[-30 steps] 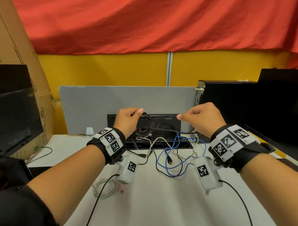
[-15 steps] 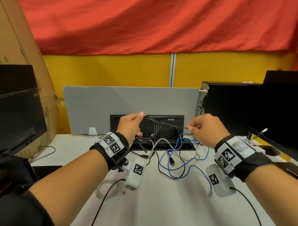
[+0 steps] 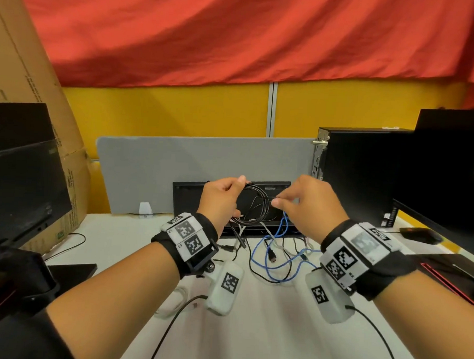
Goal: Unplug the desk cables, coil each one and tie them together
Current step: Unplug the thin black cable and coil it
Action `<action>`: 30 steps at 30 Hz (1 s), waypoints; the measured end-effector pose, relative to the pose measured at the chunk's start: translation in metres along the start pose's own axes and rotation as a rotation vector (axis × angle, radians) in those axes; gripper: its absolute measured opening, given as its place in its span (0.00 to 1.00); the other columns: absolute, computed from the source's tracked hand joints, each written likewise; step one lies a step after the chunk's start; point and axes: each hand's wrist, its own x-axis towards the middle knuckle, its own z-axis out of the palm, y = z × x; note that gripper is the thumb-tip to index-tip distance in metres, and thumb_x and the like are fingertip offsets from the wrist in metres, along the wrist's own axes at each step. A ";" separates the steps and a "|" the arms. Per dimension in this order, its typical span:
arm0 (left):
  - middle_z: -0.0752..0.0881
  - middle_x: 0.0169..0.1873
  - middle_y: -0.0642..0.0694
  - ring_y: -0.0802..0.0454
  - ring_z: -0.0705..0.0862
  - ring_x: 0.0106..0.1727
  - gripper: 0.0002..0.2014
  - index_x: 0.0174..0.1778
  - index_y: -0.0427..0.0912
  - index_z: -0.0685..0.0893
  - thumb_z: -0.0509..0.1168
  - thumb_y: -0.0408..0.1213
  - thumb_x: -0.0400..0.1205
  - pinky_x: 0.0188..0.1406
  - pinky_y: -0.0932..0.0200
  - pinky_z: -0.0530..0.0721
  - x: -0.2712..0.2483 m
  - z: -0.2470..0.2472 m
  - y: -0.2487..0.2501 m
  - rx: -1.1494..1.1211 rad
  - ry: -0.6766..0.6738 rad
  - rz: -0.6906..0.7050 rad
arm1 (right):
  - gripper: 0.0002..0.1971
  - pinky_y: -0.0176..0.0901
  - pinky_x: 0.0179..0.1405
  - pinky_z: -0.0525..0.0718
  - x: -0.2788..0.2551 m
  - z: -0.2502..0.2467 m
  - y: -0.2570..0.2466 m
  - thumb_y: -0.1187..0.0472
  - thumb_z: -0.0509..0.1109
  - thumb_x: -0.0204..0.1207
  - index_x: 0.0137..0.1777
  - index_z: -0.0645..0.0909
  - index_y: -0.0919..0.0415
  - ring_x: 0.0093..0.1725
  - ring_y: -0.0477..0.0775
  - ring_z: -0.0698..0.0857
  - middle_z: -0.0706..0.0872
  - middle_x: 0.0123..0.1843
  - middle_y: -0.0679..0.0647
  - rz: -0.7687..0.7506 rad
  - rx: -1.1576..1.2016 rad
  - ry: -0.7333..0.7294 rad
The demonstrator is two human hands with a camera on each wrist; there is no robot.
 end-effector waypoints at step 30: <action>0.61 0.26 0.47 0.58 0.65 0.23 0.20 0.69 0.28 0.75 0.54 0.41 0.90 0.29 0.62 0.78 -0.015 0.020 -0.004 -0.420 -0.167 -0.154 | 0.08 0.49 0.48 0.78 -0.009 0.005 -0.021 0.64 0.66 0.82 0.54 0.86 0.66 0.38 0.51 0.85 0.86 0.40 0.55 0.663 1.165 -0.255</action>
